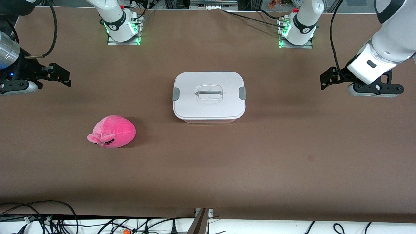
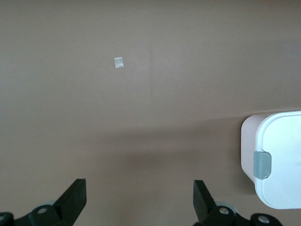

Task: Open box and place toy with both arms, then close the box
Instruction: 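Reach the left gripper to the clear handle on the box lid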

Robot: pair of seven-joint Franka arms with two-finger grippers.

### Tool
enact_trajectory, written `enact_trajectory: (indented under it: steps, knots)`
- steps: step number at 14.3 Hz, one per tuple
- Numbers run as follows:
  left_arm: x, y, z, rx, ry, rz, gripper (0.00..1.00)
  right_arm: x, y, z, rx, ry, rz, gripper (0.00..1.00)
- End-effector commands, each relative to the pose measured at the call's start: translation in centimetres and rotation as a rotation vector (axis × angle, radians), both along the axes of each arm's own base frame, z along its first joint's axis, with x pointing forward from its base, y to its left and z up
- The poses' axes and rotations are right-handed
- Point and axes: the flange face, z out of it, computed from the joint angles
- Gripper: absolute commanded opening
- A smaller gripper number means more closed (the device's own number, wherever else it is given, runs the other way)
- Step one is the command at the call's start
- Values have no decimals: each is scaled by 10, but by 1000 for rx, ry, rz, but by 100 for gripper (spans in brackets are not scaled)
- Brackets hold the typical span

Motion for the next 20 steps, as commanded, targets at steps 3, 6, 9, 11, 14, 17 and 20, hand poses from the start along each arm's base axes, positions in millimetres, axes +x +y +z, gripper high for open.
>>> enact_trajectory:
  steps: [3,6,9,11,14,17,20]
  knots:
    - [5,-3,5,14,1,-1,100,1,0,5,4,4,-2,100]
    - [5,-3,5,14,1,-1,100,1,0,4,4,6,-2,100]
    - [5,-3,5,14,1,1,100,1,0,5,4,4,-4,100]
    - [5,-3,5,12,1,3,100,1,-2,5,4,4,-7,100]
    - [4,-9,10,9,-8,-8,100,2,-5,4,4,1,-10,100]
    - [-1,-31,10,1,1,-46,100,3,-8,4,4,-2,-16,100]
    - [-9,-45,7,-22,45,-69,100,3,-9,4,3,-1,-18,100]
